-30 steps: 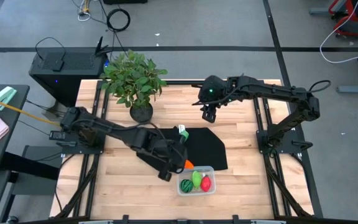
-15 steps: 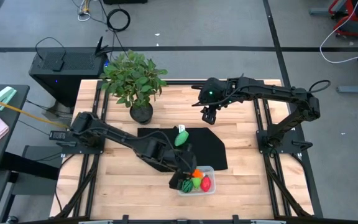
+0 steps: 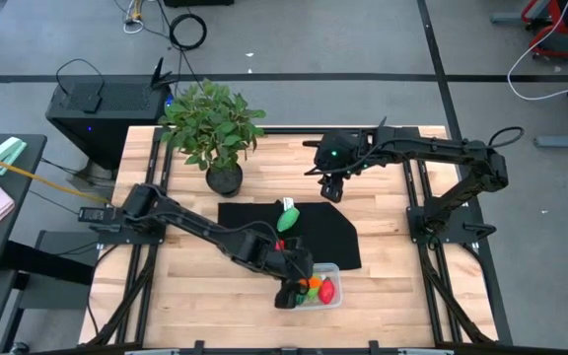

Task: Pick and placing Produce into tupperware
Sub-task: Put the carrot into the transparent bin, then put the apple into the transparent bin

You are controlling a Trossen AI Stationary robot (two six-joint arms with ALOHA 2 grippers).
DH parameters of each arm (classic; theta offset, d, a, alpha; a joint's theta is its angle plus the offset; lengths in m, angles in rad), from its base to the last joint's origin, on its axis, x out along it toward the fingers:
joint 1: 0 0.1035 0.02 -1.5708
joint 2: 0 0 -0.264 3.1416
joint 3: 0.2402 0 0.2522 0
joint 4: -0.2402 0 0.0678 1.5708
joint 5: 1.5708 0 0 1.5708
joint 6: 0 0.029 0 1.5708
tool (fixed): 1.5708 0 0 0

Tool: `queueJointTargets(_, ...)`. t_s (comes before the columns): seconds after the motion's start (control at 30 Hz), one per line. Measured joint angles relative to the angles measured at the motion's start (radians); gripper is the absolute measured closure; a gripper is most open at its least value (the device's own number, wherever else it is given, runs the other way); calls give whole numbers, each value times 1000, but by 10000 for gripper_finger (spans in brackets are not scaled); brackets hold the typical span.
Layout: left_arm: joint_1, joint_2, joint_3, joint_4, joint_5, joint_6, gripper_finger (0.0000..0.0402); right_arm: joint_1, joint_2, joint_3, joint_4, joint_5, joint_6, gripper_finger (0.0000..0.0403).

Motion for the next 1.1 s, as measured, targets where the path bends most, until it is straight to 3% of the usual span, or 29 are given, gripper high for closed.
queueJointTargets(0.33, 6, 13, -1, -42, -31, -29, 225, 15, 0, 0, -12, 0, 1, 206)
queueJointTargets(0.87, 6, 13, -1, -80, -27, -27, 169, 15, 0, 0, -18, 1, 1, 206)
queueJointTargets(1.1, 6, 12, -1, -37, -56, -7, 168, 19, -2, 0, -152, -3, -5, 206)
